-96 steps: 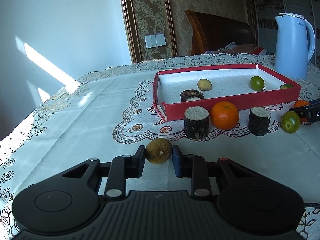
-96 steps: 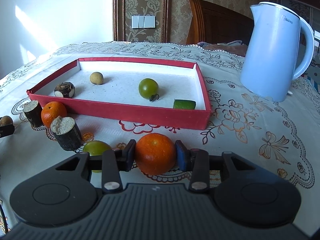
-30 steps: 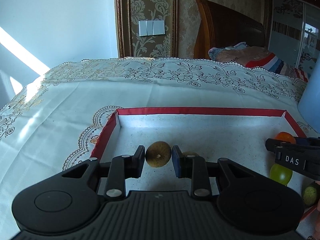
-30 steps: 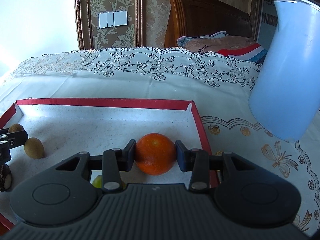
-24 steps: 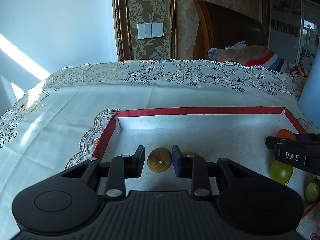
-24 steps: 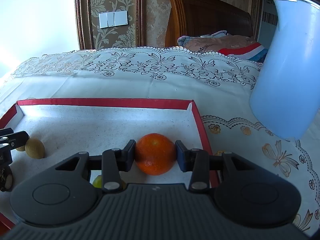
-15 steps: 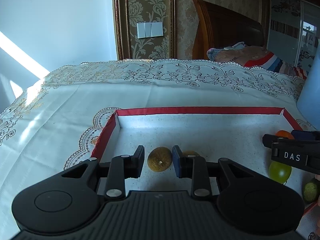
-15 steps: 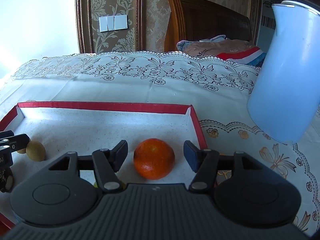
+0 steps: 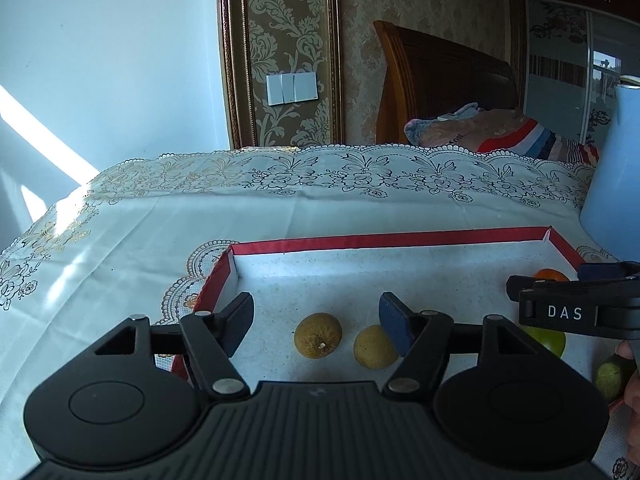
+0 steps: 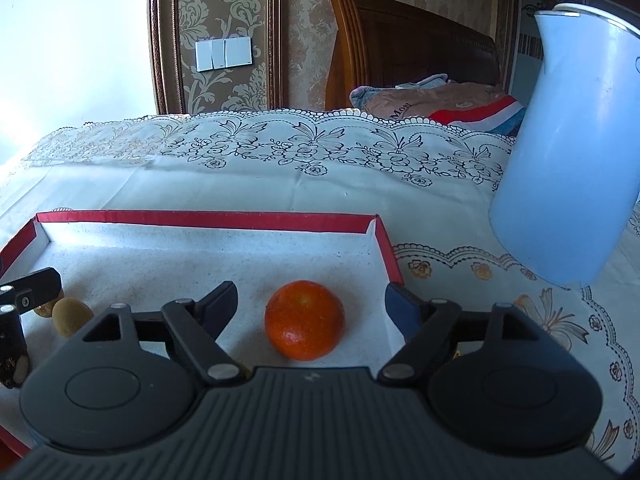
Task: Organize fruits
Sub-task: 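Lift both open tools out of the tray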
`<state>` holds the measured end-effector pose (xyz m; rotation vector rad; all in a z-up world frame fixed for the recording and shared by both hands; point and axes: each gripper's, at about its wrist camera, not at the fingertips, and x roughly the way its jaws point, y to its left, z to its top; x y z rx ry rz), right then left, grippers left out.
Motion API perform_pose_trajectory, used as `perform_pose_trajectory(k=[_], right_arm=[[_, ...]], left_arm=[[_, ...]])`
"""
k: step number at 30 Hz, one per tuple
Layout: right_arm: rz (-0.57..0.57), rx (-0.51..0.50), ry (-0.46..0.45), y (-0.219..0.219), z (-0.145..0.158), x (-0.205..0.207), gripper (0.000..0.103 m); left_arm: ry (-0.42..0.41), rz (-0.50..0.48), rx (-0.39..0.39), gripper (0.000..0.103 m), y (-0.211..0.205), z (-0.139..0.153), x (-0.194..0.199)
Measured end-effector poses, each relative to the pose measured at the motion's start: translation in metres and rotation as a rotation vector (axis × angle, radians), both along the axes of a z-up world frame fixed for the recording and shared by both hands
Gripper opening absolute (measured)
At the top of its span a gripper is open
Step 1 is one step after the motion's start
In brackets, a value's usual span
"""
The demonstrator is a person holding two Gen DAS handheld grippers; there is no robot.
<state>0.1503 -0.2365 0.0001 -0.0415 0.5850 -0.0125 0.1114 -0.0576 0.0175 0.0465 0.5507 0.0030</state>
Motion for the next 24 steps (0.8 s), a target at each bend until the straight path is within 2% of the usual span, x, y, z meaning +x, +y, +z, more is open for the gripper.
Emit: perform_pose_trajectory(k=[7, 19, 24], right_arm=[[0.007, 0.022, -0.011, -0.001, 0.002, -0.006, 0.087], [0.007, 0.033, -0.025, -0.002, 0.008, -0.015, 0.089], [-0.005, 0.035, -0.038, -0.002, 0.011, -0.024, 0.095]], left_arm=[[0.0, 0.006, -0.038, 0.069, 0.008, 0.001, -0.004], [-0.018, -0.023, -0.005, 0.069, 0.002, 0.006, -0.014], [-0.021, -0.037, -0.022, 0.069, 0.008, 0.009, -0.032]])
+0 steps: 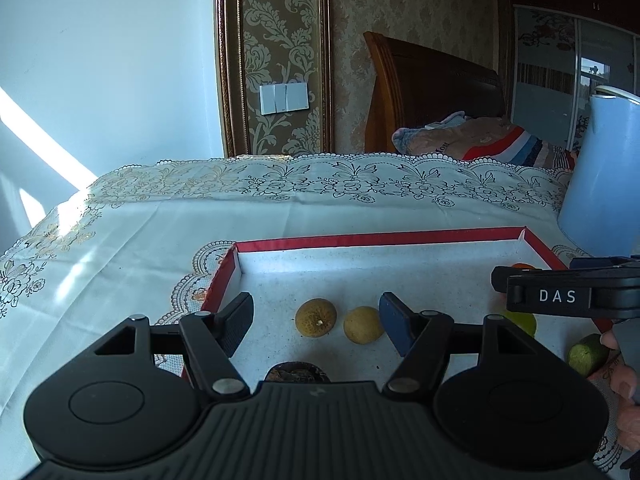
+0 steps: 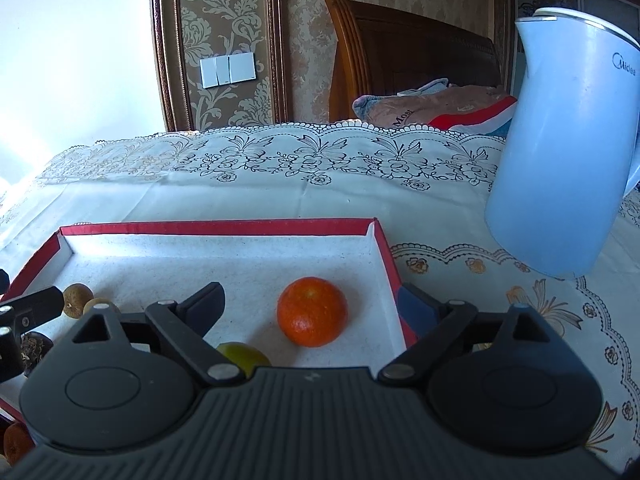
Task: Organize fruits
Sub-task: 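Lift both open tools out of the tray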
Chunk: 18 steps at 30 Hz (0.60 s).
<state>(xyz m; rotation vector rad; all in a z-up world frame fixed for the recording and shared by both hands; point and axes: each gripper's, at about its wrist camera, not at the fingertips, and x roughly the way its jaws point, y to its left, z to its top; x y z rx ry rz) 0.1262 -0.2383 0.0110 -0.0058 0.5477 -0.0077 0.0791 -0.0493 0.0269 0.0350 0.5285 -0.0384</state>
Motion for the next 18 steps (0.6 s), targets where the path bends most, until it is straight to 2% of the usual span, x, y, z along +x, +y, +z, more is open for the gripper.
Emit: perform_pose_trajectory(k=[10, 18], right_arm=[[-0.003, 0.026, 0.007, -0.009, 0.003, -0.023, 0.096], [0.001, 0.055, 0.005, -0.018, -0.001, -0.053, 0.096]], left_arm=[[-0.006, -0.029, 0.002, 0.069, 0.023, -0.004, -0.042], [-0.087, -0.033, 0.053, 0.069, 0.033, -0.015, -0.082]])
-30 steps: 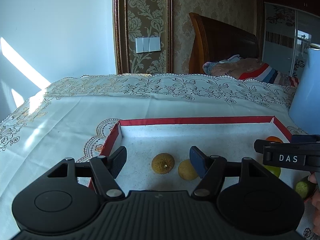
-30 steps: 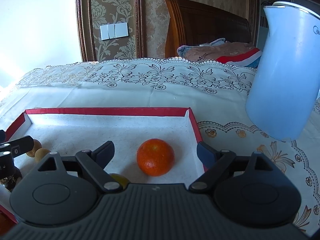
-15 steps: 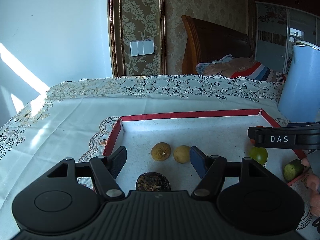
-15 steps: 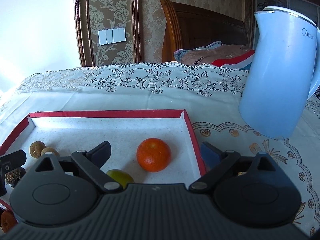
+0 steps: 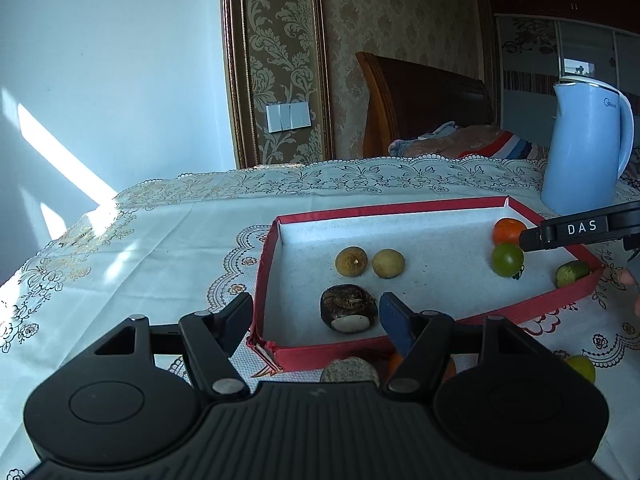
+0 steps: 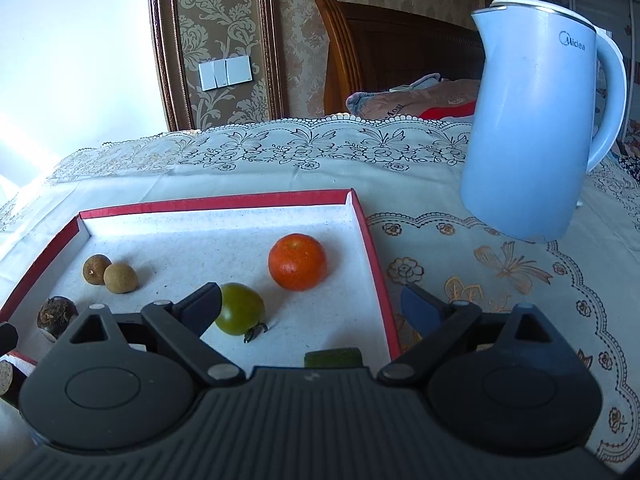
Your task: Organize fruits
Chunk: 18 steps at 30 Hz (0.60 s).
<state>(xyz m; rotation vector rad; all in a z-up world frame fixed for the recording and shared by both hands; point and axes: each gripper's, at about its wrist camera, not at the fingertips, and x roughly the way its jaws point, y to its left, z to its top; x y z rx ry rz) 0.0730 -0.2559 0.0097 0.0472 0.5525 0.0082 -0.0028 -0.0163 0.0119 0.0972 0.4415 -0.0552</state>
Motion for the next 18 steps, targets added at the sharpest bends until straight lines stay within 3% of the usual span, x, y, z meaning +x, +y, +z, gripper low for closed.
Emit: perform_pose_trajectory(k=[15, 18], right_arm=[[0.096, 0.025, -0.034, -0.002, -0.01, -0.076, 0.097], [0.112, 0.034, -0.039, -0.001, -0.012, -0.085, 0.097]], left_arm=[[0.022, -0.081, -0.028, 0.077, 0.013, -0.015, -0.035], [0.051, -0.091, -0.122, 0.077, 0.029, -0.018, -0.036]])
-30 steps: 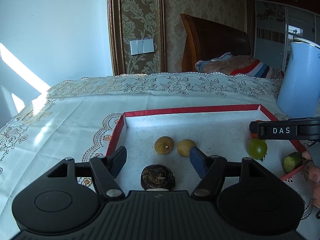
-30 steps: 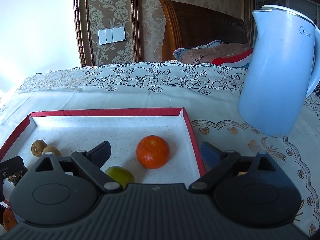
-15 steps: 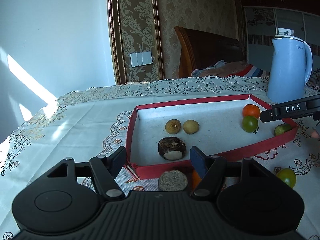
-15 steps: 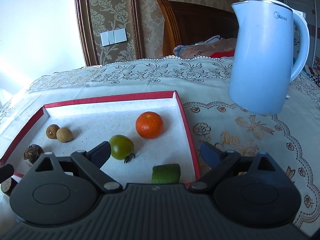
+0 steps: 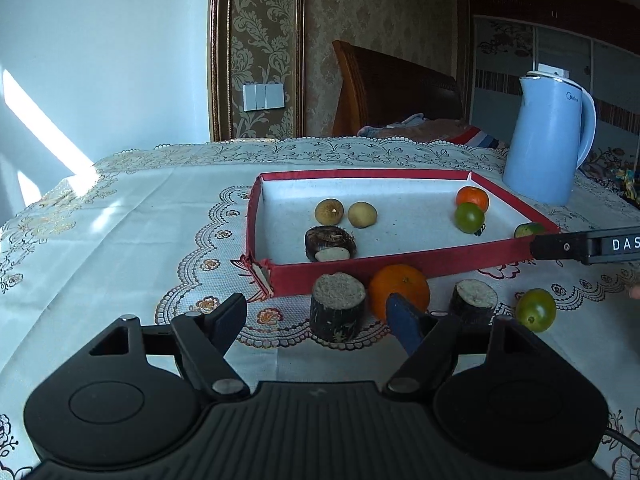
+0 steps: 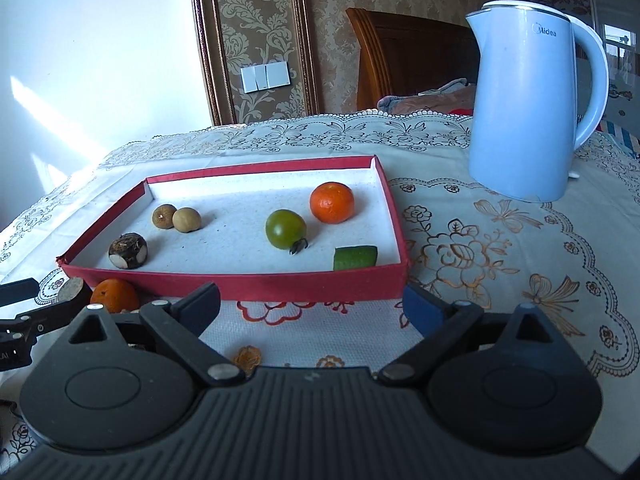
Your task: Organize fruits
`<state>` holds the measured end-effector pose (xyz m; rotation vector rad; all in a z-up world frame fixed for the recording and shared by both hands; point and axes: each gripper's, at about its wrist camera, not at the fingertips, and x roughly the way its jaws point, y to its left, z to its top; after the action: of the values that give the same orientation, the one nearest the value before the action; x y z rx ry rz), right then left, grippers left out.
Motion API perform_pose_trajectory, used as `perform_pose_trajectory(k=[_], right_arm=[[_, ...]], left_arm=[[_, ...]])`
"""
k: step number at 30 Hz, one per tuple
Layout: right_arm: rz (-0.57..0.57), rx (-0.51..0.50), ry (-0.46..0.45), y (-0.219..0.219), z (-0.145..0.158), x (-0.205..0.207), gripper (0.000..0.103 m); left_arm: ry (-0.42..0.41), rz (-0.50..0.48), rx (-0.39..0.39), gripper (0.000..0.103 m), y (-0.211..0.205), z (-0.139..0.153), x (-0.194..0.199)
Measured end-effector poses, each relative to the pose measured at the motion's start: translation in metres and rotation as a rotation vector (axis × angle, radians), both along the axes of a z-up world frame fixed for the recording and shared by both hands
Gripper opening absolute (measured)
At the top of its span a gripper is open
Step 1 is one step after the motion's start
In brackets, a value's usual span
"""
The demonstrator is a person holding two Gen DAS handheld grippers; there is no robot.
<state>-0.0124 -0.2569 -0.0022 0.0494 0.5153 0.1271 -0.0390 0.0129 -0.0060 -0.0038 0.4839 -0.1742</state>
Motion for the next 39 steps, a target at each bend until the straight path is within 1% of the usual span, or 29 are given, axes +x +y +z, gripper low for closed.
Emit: perform_pose_trajectory(k=[2, 5, 10, 14, 19, 22, 25, 31, 33, 37, 39], right_arm=[[0.005, 0.002, -0.001, 0.0, -0.002, -0.005, 0.097], [0.018, -0.005, 0.006, 0.002, -0.007, -0.012, 0.097], [0.029, -0.041, -0.001, 0.008, -0.011, -0.015, 0.097], [0.033, -0.025, 0.004, 0.006, -0.012, -0.014, 0.098], [0.036, 0.003, 0.018, 0.002, -0.014, -0.012, 0.099], [0.036, 0.01, 0.021, 0.002, -0.015, -0.011, 0.1], [0.037, 0.012, 0.022, 0.002, -0.016, -0.011, 0.101], [0.035, 0.033, 0.034, -0.001, -0.017, -0.008, 0.102], [0.035, 0.034, 0.034, -0.001, -0.017, -0.008, 0.102], [0.036, 0.03, 0.032, 0.0, -0.017, -0.009, 0.102], [0.034, 0.029, 0.032, 0.0, -0.017, -0.009, 0.103]], left_arm=[[0.003, 0.027, -0.035, 0.077, 0.007, -0.001, 0.001], [0.005, 0.035, -0.038, 0.077, 0.008, -0.001, 0.001], [0.014, 0.044, 0.004, 0.077, 0.003, -0.002, 0.002], [0.061, 0.058, 0.058, 0.077, -0.003, -0.004, 0.01], [0.075, 0.064, 0.127, 0.077, -0.013, -0.006, 0.013], [0.076, 0.067, 0.149, 0.077, -0.017, -0.004, 0.017], [0.076, 0.079, 0.144, 0.077, -0.016, -0.004, 0.022], [0.122, 0.085, 0.046, 0.078, -0.003, -0.006, 0.032], [0.121, 0.093, 0.053, 0.078, -0.006, -0.006, 0.032], [0.103, 0.083, 0.11, 0.078, -0.018, -0.006, 0.031], [0.124, 0.091, 0.12, 0.078, -0.019, -0.007, 0.037]])
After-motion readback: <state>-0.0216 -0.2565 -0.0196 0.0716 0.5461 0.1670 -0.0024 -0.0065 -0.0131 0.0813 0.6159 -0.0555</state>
